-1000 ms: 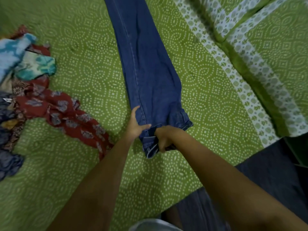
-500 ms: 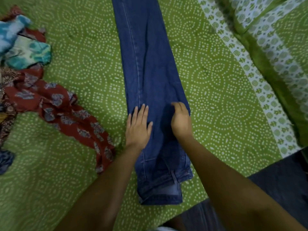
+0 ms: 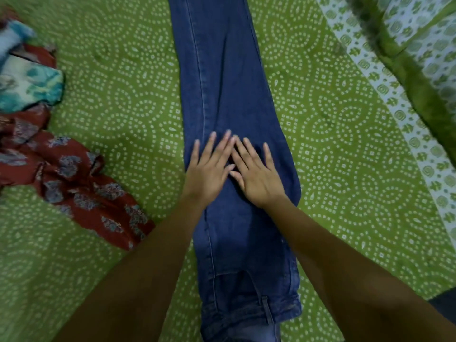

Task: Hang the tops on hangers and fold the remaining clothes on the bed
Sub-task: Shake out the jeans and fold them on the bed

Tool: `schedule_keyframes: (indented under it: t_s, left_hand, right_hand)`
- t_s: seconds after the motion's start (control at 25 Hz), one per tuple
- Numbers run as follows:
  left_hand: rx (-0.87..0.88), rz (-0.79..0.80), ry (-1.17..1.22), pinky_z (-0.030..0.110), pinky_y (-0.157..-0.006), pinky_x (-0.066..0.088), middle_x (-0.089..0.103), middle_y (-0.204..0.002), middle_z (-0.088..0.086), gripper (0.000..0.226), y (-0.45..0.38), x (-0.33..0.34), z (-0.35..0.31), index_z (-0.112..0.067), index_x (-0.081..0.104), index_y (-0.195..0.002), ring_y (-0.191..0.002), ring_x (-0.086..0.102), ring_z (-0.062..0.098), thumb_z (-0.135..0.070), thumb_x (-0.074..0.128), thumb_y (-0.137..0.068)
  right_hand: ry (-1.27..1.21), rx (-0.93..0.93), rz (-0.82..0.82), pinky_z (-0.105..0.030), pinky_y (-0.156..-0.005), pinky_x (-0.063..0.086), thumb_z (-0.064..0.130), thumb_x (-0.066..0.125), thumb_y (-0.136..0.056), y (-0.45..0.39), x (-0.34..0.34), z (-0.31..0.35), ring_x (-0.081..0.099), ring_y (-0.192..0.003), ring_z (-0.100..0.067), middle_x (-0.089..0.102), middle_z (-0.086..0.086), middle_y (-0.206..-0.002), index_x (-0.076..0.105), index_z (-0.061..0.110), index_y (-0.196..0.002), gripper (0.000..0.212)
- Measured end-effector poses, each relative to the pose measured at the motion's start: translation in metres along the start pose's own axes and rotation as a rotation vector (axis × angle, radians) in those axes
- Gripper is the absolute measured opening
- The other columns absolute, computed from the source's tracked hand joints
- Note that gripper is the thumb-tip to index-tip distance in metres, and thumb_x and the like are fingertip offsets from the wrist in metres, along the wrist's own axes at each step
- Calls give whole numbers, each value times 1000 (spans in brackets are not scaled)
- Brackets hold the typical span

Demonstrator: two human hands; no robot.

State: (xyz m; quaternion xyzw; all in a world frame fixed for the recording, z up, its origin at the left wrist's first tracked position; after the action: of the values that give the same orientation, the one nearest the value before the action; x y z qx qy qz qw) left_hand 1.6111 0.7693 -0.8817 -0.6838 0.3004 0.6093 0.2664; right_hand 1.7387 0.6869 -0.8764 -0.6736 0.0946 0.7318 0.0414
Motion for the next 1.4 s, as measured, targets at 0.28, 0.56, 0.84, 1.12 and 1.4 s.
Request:
schedule_keyframes:
  t_s: [0.28,0.56,0.84,1.12,1.4]
  left_hand:
    - [-703,-56,31,50,-96,35,49,-132,14,41,-30,-37,55,-16,45,-132,-120,45,34,-39,41,-98]
    - [-809,-54,325,35,-98,34,49,-126,15,51,-117,-34,63,-4,44,-126,-116,48,31,-41,55,-93]
    - [-876,-197,747,36,-79,47,58,-84,6,19,-143,-32,106,-13,55,-81,-78,55,20,-23,70,-85]
    - [-1019,149,1186,26,-91,42,63,-119,6,46,-76,-29,73,-6,61,-120,-110,58,20,-39,66,-88]
    - [-979,337,1445,36,-99,46,63,-125,4,52,-2,-45,57,-6,58,-128,-111,61,20,-32,70,-84]
  right_hand:
    - [-119,503,-129,-46,-110,6,38,35,-102,-20,-21,-52,30,-140,-24,42,-3,-148,46,16,-138,43]
    - [-491,761,-97,-40,-93,24,50,51,-93,-125,-52,-76,42,-117,-24,60,-1,-118,57,21,-115,38]
    - [-673,945,-93,-31,-82,36,33,56,-94,-163,-40,-119,57,-100,-23,64,-12,-110,67,15,-96,21]
    - [-1149,813,254,-21,-60,47,45,62,-89,-109,-49,-89,59,-72,-12,64,0,-86,67,9,-95,37]
    - [-1388,862,416,-21,-57,54,34,69,-86,-26,-56,-85,67,-78,-19,70,-2,-87,69,6,-95,30]
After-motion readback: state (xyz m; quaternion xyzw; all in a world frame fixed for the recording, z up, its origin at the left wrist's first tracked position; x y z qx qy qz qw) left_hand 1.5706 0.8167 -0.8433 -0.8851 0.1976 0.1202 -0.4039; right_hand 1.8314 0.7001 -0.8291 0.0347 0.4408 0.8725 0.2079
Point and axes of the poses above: each hand's wrist, its own y-axis away from the middle knuckle, its own x-axis out of the palm, z = x × y, the point moved 3 cm from there along -y, towards the middle knuckle
